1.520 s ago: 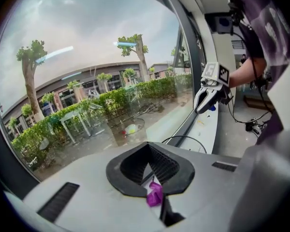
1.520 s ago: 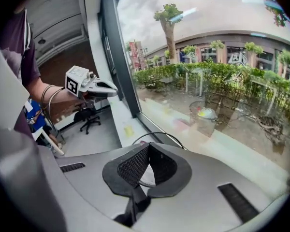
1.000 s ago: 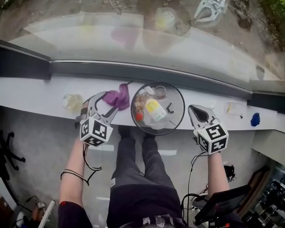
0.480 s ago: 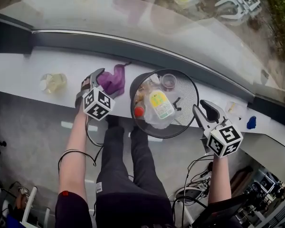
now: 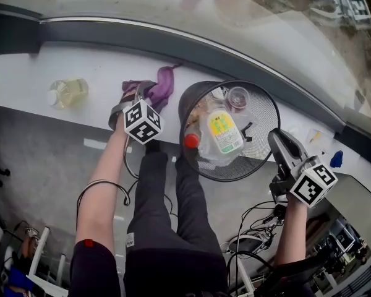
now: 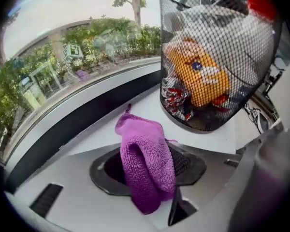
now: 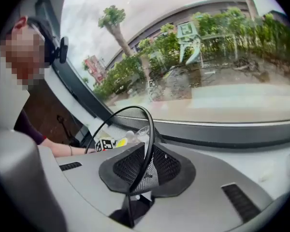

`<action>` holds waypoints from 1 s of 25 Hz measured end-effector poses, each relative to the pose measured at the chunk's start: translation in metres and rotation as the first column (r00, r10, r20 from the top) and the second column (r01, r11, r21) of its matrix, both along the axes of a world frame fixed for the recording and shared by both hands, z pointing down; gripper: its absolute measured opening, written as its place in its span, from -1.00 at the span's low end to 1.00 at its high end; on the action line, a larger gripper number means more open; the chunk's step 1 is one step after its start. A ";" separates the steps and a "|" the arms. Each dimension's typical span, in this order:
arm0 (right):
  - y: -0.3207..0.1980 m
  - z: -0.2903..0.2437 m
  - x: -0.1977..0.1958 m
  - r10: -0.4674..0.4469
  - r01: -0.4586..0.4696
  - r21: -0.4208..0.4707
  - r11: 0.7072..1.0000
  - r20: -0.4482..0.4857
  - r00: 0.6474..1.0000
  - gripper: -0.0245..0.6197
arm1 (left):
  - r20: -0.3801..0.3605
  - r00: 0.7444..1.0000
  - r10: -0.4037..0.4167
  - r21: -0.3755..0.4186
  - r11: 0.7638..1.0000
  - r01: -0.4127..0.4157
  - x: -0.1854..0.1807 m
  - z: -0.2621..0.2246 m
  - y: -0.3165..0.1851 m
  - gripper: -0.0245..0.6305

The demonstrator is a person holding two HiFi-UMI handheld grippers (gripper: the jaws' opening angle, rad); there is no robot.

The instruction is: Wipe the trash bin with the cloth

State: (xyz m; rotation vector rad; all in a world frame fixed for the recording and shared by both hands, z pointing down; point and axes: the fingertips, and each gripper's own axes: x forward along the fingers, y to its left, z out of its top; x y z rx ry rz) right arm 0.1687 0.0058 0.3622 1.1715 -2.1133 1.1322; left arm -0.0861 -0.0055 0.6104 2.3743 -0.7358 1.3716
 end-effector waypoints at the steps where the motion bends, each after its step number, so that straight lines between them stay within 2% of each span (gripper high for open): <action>1: 0.001 0.000 0.002 0.029 -0.029 -0.012 1.000 0.020 0.999 -0.76 | -0.022 0.999 -0.035 -0.003 0.999 0.035 -0.002 -0.003 -0.001 -0.38; 3: 0.004 0.002 0.009 0.069 -0.068 -0.037 0.997 0.033 0.997 -0.77 | -0.096 0.987 -0.127 -0.019 0.992 0.126 -0.005 -0.017 -0.005 -0.51; 4: 0.006 0.002 0.012 0.090 -0.088 -0.052 0.995 0.046 0.995 -0.78 | -0.149 0.973 -0.176 -0.025 0.984 0.174 -0.007 -0.031 -0.008 -0.53; 7: 0.010 0.003 0.016 0.160 -0.152 -0.088 0.984 0.086 0.983 -0.79 | -0.315 0.913 -0.259 -0.006 0.963 0.271 -0.011 -0.092 -0.023 -0.55; 9: 0.011 0.001 0.020 0.192 -0.181 -0.103 0.978 0.112 0.975 -0.79 | -0.405 0.882 -0.240 0.043 0.959 0.280 -0.009 -0.139 -0.035 -0.55; 12: 0.014 -0.001 0.024 0.223 -0.205 -0.127 0.971 0.149 0.963 -0.79 | -0.469 0.873 -0.134 0.136 0.966 0.222 0.003 -0.194 -0.044 -0.55; 14: 0.018 0.000 0.025 0.254 -0.231 -0.150 0.961 0.160 0.954 -0.79 | -0.472 0.881 -0.045 0.182 0.972 0.148 0.018 -0.212 -0.043 -0.55; 16: 0.023 0.000 0.026 0.300 -0.270 -0.176 0.947 0.179 0.937 -0.79 | -0.428 0.902 0.056 0.219 0.975 0.043 0.033 -0.212 -0.035 -0.55; 18: 0.032 0.002 0.030 0.370 -0.328 -0.217 0.919 0.196 0.908 -0.79 | -0.352 0.923 0.155 0.235 0.969 -0.073 0.045 -0.200 -0.019 -0.55; 20: 0.045 0.004 0.033 0.446 -0.383 -0.279 0.881 0.215 0.869 -0.78 | -0.303 0.926 0.226 0.227 0.961 -0.160 0.053 -0.189 -0.001 -0.55; 23: 0.063 0.004 0.030 0.522 -0.421 -0.362 0.832 0.251 0.815 -0.76 | -0.324 0.911 0.253 0.200 0.960 -0.196 0.065 -0.188 0.021 -0.55; 25: 0.072 0.003 0.029 0.559 -0.440 -0.396 0.806 0.266 0.785 -0.76 | -0.317 0.914 0.254 0.197 0.960 -0.199 0.073 -0.188 0.030 -0.55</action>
